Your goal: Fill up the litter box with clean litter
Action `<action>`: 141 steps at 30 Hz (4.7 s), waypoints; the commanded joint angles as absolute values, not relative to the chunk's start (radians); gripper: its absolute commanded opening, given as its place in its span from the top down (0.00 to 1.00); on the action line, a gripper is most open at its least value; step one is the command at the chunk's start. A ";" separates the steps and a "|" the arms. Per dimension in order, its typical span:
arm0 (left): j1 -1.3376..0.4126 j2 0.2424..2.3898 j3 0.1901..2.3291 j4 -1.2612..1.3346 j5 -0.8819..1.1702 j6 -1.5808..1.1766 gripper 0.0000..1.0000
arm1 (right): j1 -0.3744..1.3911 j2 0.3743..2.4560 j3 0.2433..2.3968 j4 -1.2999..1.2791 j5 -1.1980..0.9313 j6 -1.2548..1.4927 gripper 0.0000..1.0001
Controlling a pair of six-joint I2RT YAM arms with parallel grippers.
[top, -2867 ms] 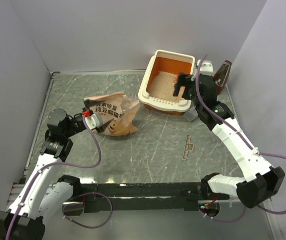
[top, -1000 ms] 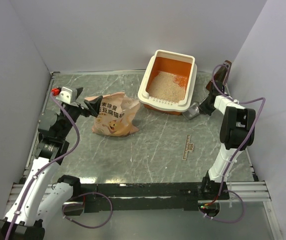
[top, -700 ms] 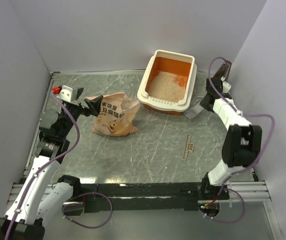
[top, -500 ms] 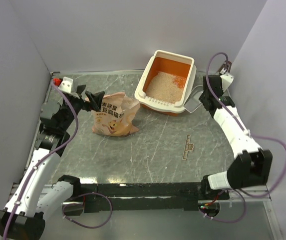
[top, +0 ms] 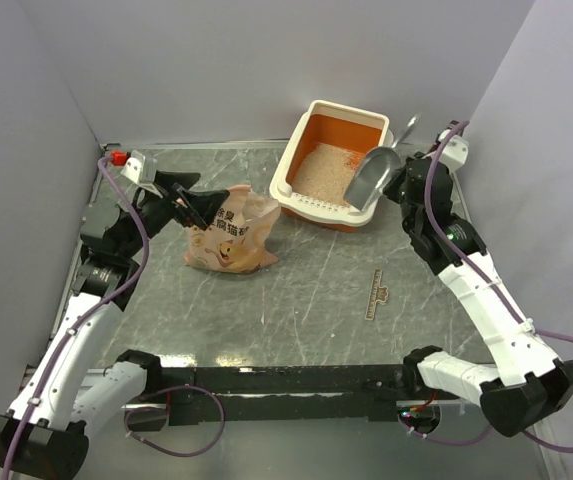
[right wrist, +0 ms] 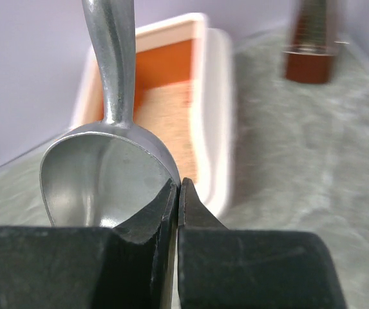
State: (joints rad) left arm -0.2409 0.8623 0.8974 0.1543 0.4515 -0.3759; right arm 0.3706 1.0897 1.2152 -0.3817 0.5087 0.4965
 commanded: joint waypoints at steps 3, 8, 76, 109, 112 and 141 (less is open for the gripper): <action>-0.273 0.861 0.879 0.340 0.592 -0.555 0.03 | 0.509 1.061 1.256 -0.203 0.427 0.515 1.00; -0.278 0.859 0.819 0.498 0.637 -0.659 0.03 | 0.606 1.107 1.322 -0.141 0.446 0.540 1.00; -0.282 0.735 0.615 0.786 0.449 -0.519 0.99 | 1.097 1.373 1.490 0.061 0.603 0.678 0.83; -0.301 0.828 1.095 -0.187 0.825 -0.121 0.99 | 0.946 0.640 1.051 -0.456 -0.092 0.035 0.20; -0.301 0.812 1.095 -0.234 0.831 -0.109 0.99 | 0.946 0.623 1.026 -0.454 -0.074 0.029 0.19; -0.301 0.709 1.063 -0.327 0.951 -0.038 0.99 | 0.945 0.695 0.991 -0.286 -0.215 -0.049 0.11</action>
